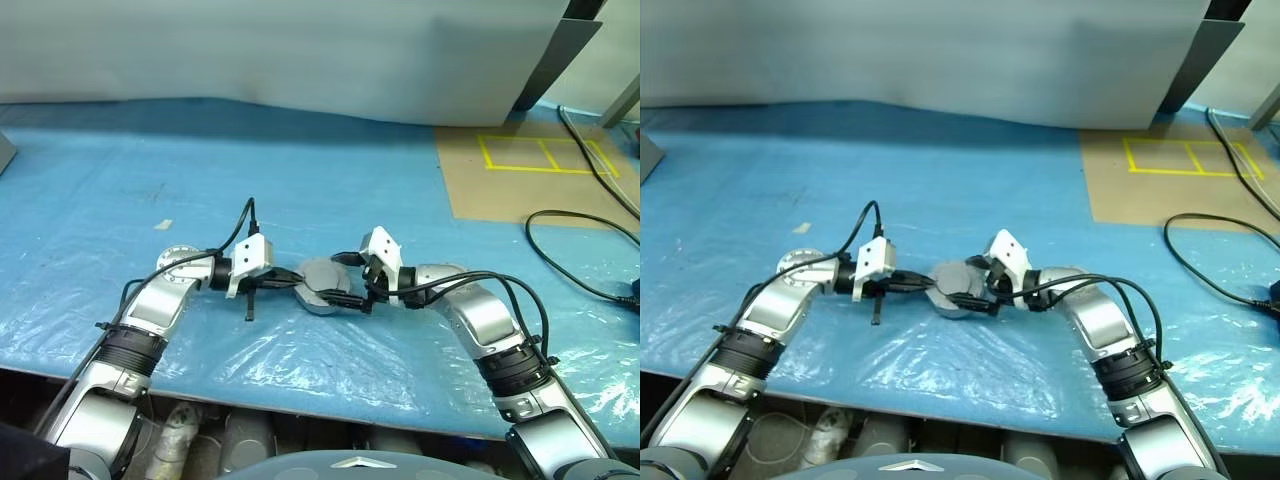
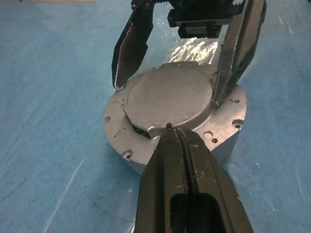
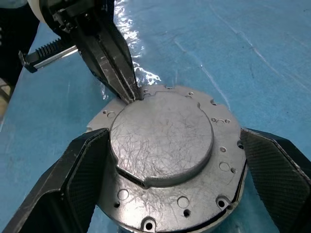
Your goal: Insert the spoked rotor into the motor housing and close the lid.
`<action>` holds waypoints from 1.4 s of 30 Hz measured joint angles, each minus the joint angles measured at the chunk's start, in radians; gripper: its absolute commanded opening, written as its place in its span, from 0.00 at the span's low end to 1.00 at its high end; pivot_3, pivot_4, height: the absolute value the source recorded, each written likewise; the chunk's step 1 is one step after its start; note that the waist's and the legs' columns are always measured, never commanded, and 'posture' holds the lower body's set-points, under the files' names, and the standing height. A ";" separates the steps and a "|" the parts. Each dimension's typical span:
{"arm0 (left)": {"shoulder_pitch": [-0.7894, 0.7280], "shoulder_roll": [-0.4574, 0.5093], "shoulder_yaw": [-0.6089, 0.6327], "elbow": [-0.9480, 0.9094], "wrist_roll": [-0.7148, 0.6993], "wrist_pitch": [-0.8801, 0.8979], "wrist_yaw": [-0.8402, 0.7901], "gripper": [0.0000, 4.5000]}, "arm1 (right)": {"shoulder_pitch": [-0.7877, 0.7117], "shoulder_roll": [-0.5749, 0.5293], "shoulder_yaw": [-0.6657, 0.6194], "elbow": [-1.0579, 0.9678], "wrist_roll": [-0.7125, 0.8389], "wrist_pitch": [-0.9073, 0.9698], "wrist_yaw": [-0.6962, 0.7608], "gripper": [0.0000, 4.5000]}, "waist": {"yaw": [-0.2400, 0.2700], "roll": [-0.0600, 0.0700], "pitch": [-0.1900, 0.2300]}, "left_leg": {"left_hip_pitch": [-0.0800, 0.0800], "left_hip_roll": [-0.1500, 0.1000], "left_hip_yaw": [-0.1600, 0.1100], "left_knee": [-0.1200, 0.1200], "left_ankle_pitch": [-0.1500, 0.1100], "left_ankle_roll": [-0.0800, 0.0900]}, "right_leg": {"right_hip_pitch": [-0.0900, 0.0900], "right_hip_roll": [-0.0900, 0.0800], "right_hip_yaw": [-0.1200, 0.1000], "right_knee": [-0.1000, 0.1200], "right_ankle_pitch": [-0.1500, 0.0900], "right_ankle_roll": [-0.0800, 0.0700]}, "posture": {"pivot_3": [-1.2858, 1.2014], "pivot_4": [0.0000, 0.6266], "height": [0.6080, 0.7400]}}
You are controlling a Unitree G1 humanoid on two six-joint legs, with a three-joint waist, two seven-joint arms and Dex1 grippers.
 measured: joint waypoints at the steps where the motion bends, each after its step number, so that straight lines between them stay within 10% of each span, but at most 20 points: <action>1: 0.005 0.000 -0.006 -0.001 0.001 0.002 -0.005 0.00 | 0.001 -0.002 -0.013 -0.005 0.017 0.026 0.000 1.00 | 0.001 0.000 0.000 | -0.002 0.000 0.000 0.000 0.000 0.000 | -0.002 0.000 0.000 0.000 0.000 0.000 | 0.52 0.24 1.00; 20: 0.002 -0.009 -0.013 0.024 0.011 -0.022 0.006 0.00 | 0.087 -0.042 -0.141 -0.212 0.181 0.179 -0.060 1.00 | 0.001 0.000 0.001 | -0.011 -0.001 -0.001 0.005 0.000 0.000 | -0.008 0.001 -0.004 0.003 0.003 0.004 | 0.52 0.24 1.00; 42: 0.078 0.079 0.114 -0.167 -0.164 0.150 -0.029 0.00 | 0.006 -0.038 0.113 -0.082 -0.091 -0.107 -0.010 1.00 | -0.001 -0.001 0.002 | -0.012 0.000 -0.001 0.009 0.000 0.000 | -0.008 0.001 -0.005 0.007 0.003 0.004 | 0.52 0.24 1.00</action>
